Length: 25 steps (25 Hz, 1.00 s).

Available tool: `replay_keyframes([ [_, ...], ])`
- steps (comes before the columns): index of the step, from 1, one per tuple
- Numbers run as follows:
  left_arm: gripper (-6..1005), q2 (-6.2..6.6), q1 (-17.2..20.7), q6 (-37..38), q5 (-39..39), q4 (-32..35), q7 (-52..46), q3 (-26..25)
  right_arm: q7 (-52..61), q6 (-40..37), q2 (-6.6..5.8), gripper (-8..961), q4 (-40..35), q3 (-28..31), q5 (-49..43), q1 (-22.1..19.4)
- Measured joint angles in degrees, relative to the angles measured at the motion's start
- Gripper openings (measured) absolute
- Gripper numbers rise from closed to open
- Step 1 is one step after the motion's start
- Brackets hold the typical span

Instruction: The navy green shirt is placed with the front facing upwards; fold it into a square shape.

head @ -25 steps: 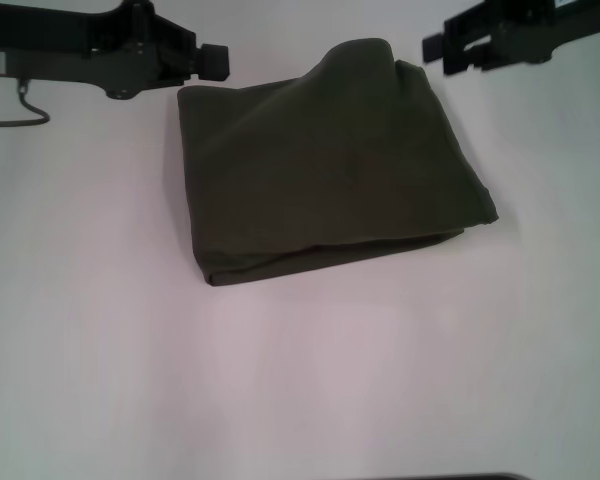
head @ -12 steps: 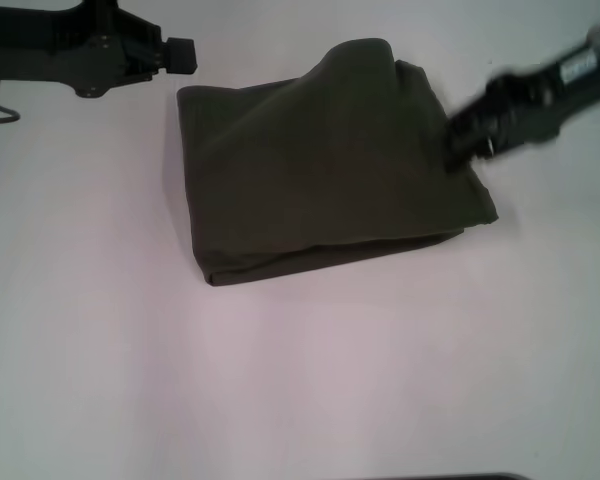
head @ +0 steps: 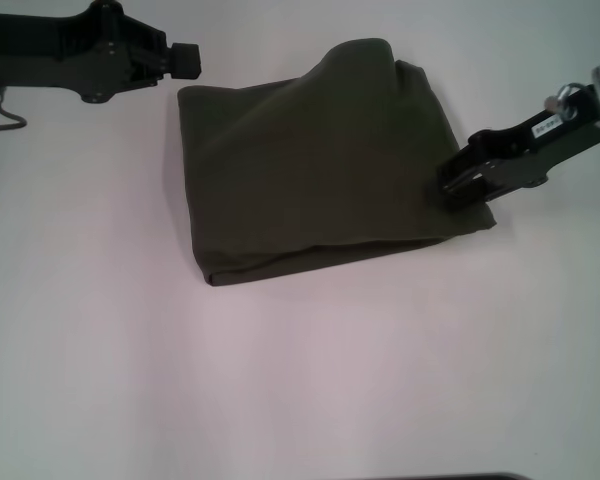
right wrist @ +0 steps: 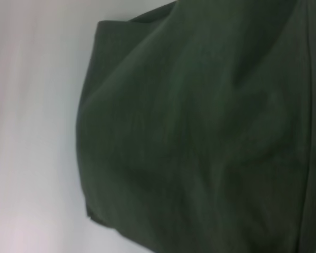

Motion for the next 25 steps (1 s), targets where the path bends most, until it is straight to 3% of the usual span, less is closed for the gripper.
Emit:
replay_keyframes([
  [8,2,-0.16,-0.10,-0.63,-0.18,0.00,0.16,-0.06,1.14,4.01,0.70,420,0.77,-1.76,-3.84,1.03],
  [13,1,-0.31,-0.23,-0.77,-0.19,-0.01,0.27,0.00,1.35,1.96,0.08,415,-1.47,0.46,-2.04,1.18],
  [17,2,-0.34,-0.26,-0.87,-0.23,-0.01,0.28,-0.07,1.38,-0.32,-0.29,410,-7.49,4.07,1.26,1.18],
  [22,4,-0.32,-0.77,-2.60,-0.17,-0.41,-0.11,0.09,1.78,6.80,-0.34,404,-7.37,5.46,1.56,3.77],
  [25,5,-0.07,-1.03,-4.60,0.39,-0.60,-0.66,0.96,1.82,11.53,0.39,401,-5.86,3.79,0.67,5.16],
])
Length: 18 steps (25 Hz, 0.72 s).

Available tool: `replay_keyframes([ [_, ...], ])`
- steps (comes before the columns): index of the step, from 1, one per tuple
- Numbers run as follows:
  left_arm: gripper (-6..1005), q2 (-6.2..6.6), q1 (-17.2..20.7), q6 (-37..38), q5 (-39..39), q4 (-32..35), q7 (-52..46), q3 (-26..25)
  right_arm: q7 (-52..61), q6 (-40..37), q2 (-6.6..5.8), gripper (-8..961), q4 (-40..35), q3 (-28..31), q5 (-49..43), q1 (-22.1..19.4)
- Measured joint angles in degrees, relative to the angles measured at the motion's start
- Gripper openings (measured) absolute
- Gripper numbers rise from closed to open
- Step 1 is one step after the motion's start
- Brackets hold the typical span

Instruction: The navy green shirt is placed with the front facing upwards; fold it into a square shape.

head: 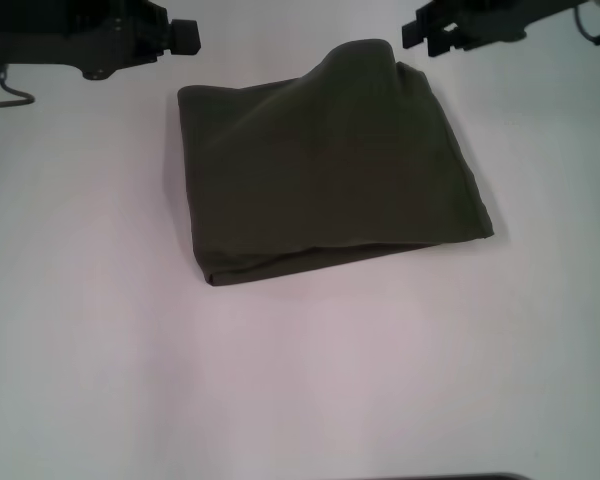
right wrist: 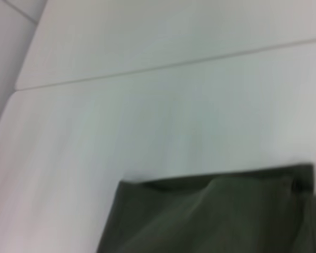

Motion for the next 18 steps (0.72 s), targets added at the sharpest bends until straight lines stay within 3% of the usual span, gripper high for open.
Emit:
replay_keyframes([
  [7,4,0.29,-1.59,0.04,1.03,0.10,-0.99,7.12,0.52,5.67,0.67,393,-0.16,-2.26,-1.40,1.38],
  [12,5,-0.91,-5.11,-1.03,3.98,1.39,-1.33,10.51,1.67,5.83,0.62,387,-4.70,-2.20,-4.12,-0.21],
  [18,5,-1.58,-9.79,-4.03,6.26,5.71,-2.07,10.95,4.11,4.19,-1.15,380,-8.18,-1.59,-5.87,-4.05],
])
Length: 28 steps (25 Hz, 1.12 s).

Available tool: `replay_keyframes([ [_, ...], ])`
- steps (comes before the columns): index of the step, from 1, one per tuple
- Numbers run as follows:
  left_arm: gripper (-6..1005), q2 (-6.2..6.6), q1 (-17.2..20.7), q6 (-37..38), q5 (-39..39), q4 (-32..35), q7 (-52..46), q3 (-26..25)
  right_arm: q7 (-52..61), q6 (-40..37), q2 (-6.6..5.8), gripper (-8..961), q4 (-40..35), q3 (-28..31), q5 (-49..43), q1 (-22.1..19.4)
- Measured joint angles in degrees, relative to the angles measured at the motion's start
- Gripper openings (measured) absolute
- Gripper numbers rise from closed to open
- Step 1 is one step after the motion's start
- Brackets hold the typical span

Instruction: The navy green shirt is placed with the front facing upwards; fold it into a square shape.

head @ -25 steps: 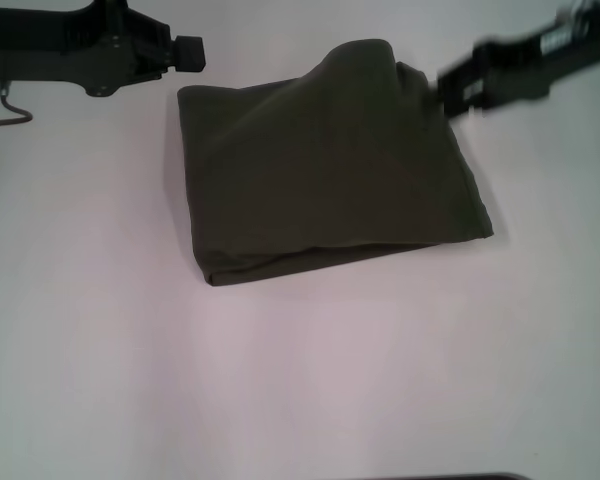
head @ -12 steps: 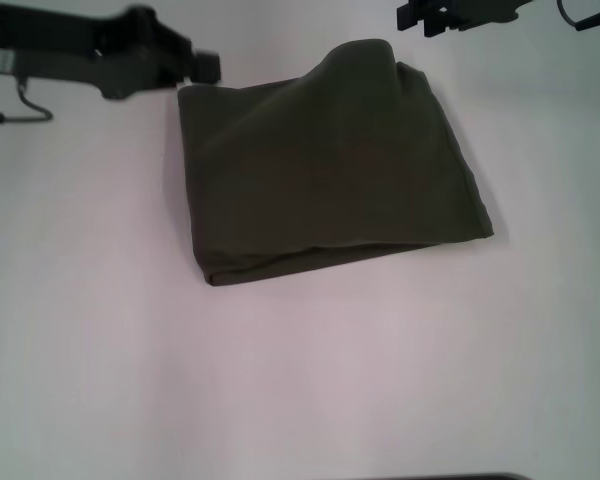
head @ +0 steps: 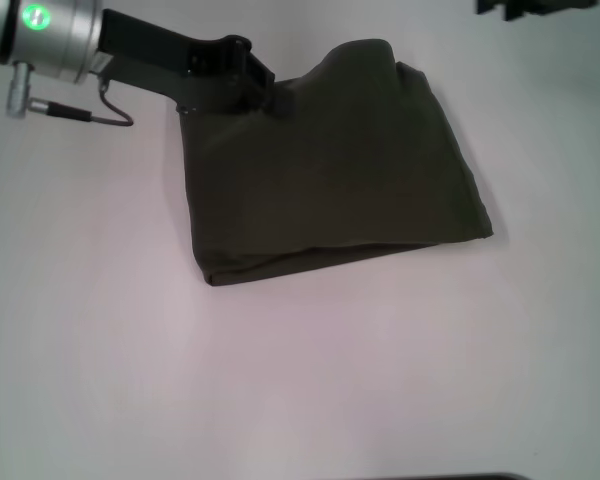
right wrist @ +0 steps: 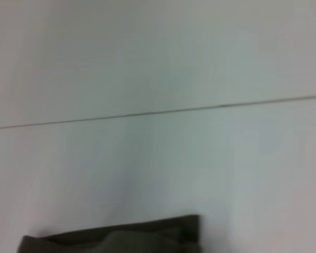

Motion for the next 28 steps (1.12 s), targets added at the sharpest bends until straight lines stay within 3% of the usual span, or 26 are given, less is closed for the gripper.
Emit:
replay_keyframes([
  [5,4,0.62,-0.49,-2.61,1.27,0.65,-1.43,-0.19,0.25,-2.57,-0.46,374,0.60,1.02,-0.15,-0.86],
  [11,8,1.22,1.54,-2.54,1.74,0.81,-1.92,-0.32,-0.10,-4.38,0.55,367,1.27,-0.62,-0.17,0.32],
  [19,15,1.97,3.94,-1.71,1.48,0.53,-2.06,-2.37,-0.10,-4.28,0.89,358,2.24,-1.14,0.95,2.08],
  [22,18,2.08,4.43,-1.24,1.37,0.27,-2.05,-3.94,-1.18,-2.81,1.60,354,6.43,-1.32,2.73,4.07],
  [28,55,2.49,5.50,-0.89,1.34,0.09,-1.57,-5.03,-5.87,5.68,4.27,347,13.32,-0.96,8.24,6.65],
])
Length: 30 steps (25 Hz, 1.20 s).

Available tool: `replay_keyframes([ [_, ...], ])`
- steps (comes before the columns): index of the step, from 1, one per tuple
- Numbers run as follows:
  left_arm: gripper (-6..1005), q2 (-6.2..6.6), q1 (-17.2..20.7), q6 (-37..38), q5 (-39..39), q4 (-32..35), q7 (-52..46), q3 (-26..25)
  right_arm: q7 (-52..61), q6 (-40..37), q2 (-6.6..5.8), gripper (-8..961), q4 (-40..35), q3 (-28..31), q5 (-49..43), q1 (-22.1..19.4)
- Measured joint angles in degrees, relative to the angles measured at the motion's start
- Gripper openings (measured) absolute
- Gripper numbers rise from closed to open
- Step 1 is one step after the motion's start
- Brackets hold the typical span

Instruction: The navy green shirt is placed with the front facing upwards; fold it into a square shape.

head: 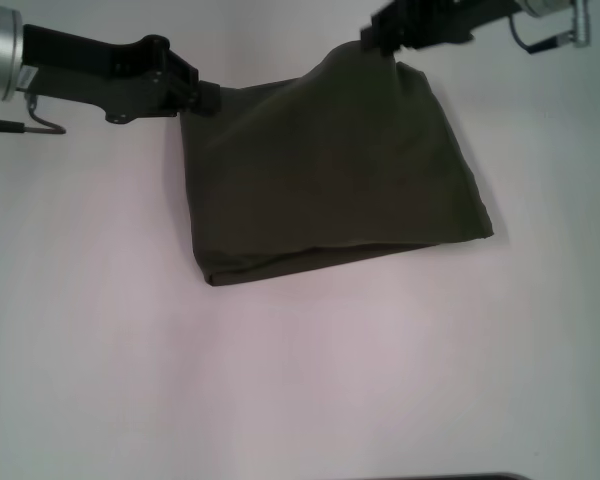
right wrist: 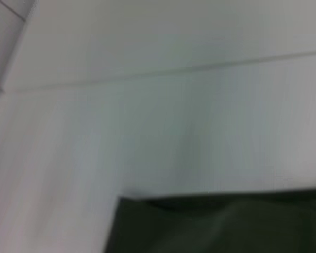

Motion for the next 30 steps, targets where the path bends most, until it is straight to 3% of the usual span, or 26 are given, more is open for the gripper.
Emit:
replay_keyframes([
  [3,56,0.08,0.59,-0.02,-0.01,-0.02,0.41,-0.04,-2.30,2.03,-0.41,344,2.66,0.02,6.46,-0.32],
  [6,56,0.13,1.00,-0.14,-0.01,-0.02,1.39,-1.09,-3.12,3.34,-1.52,230,6.25,0.04,10.75,-0.33],
  [9,56,0.39,1.32,-0.01,-0.01,-0.02,2.57,-3.34,-2.91,4.64,-1.86,117,8.66,0.04,11.92,-0.25],
  [13,56,1.80,1.75,0.11,-0.01,-0.01,3.07,-5.44,-0.96,6.50,-2.45,35,12.45,-0.59,10.43,1.70],
  [21,55,1.85,3.90,0.55,-0.01,-2.11,4.64,-6.04,6.12,14.70,-0.53,15,13.66,-1.32,3.47,5.35],
  [30,55,1.79,4.13,0.42,-0.01,-2.21,5.92,-6.07,7.70,17.75,-0.10,15,17.41,-3.93,2.81,6.91],
])
